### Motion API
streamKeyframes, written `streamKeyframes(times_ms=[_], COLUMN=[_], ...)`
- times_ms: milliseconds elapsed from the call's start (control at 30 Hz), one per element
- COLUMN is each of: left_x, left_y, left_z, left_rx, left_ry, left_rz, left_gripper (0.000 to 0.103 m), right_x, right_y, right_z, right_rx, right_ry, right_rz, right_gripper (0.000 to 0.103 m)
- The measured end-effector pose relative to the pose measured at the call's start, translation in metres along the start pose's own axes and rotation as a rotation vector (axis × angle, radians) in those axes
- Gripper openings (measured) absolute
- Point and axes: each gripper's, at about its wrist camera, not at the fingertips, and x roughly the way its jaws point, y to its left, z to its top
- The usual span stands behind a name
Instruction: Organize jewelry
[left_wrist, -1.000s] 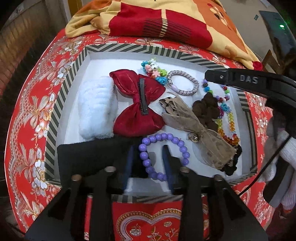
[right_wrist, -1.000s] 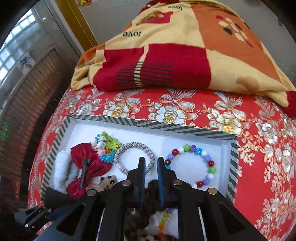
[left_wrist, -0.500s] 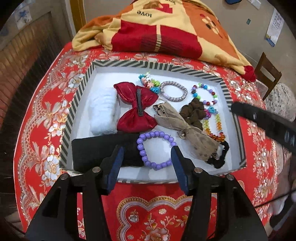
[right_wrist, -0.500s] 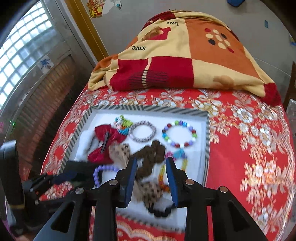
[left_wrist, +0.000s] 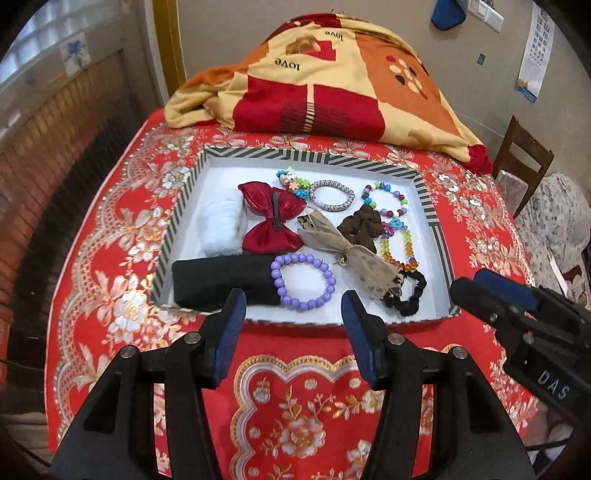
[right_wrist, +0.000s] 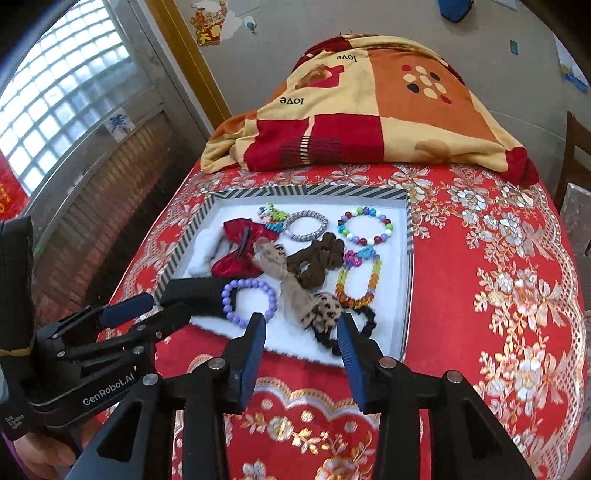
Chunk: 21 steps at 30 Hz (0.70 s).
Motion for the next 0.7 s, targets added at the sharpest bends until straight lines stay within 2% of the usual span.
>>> streamKeyframes(times_ms=[367, 467, 600, 700], left_x=[-0.033, -0.039, -0.045, -0.048], left_y=[0.007, 0.009, 0.01, 0.011], left_z=[-0.015, -0.017, -0.017, -0.016], left_rx=[-0.025, -0.033, -0.029, -0.035], left_ry=[-0.052, -0.063, -0.078, -0.087], left_rz=[0.022, 0.023, 0.036, 0.036], left_gripper=[0.053, 0.053, 0.053, 0.053], right_x=[-0.022, -0.026, -0.03, -0.033], right_y=[0.021, 0.022, 0.023, 0.025], right_z=[-0.02, -0.022, -0.023, -0.023], right_rx=[-0.027, -0.016, -0.011, -0.019], right_ry=[-0.023, -0.028, -0.041, -0.048], right_rz=[-0.016, -0.022, -0.029, -0.035], right_gripper=[0.039, 0.043, 0.055, 0.055])
